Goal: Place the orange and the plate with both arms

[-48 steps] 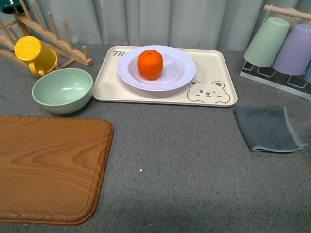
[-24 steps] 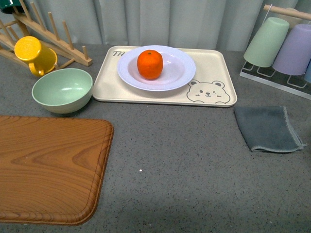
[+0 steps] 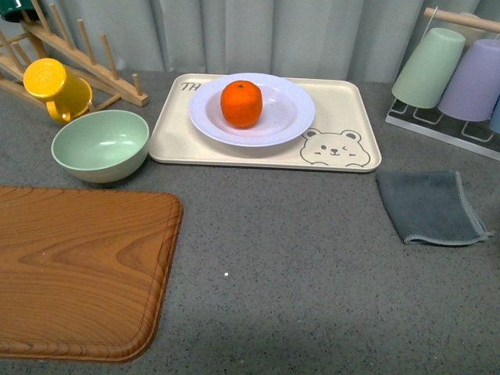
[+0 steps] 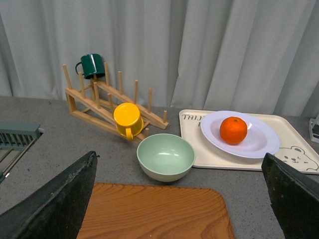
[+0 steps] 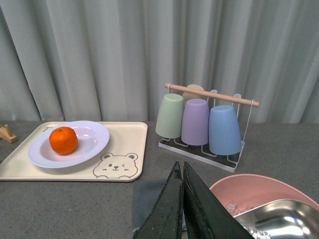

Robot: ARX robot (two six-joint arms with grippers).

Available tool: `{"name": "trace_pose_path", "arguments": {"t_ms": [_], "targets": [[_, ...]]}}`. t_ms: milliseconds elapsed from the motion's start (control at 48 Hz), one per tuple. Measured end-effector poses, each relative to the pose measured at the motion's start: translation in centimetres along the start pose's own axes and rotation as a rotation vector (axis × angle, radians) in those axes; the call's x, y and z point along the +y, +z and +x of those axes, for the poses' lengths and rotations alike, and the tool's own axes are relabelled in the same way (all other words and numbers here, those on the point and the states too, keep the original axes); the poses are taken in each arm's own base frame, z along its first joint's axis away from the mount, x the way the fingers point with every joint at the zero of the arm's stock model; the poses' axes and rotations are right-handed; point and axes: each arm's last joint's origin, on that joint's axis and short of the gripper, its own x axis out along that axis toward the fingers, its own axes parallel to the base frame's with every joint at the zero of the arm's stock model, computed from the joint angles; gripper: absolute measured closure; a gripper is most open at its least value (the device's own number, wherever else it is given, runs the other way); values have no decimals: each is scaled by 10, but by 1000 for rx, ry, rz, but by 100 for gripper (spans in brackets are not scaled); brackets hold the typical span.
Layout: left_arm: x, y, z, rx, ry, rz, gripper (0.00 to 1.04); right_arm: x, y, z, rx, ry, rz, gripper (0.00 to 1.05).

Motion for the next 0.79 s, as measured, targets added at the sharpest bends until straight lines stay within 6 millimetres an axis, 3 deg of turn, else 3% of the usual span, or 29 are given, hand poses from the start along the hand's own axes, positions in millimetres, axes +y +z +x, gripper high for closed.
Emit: {"name": "trace_pose_path", "arguments": {"t_ms": [125,188,562,750,792], "targets": [[0,0,0,-1,0,0,6,0,0,0,-2,0,0,104],[0,0,0,-1,0,0,6,0,0,0,-2,0,0,97],[0,0,0,0,0,0,6,0,0,0,-3,0,0,35],[0,0,0,-1,0,0,6,0,0,0,-3,0,0,8],[0,0,0,-1,0,0,6,0,0,0,-3,0,0,7]]}}
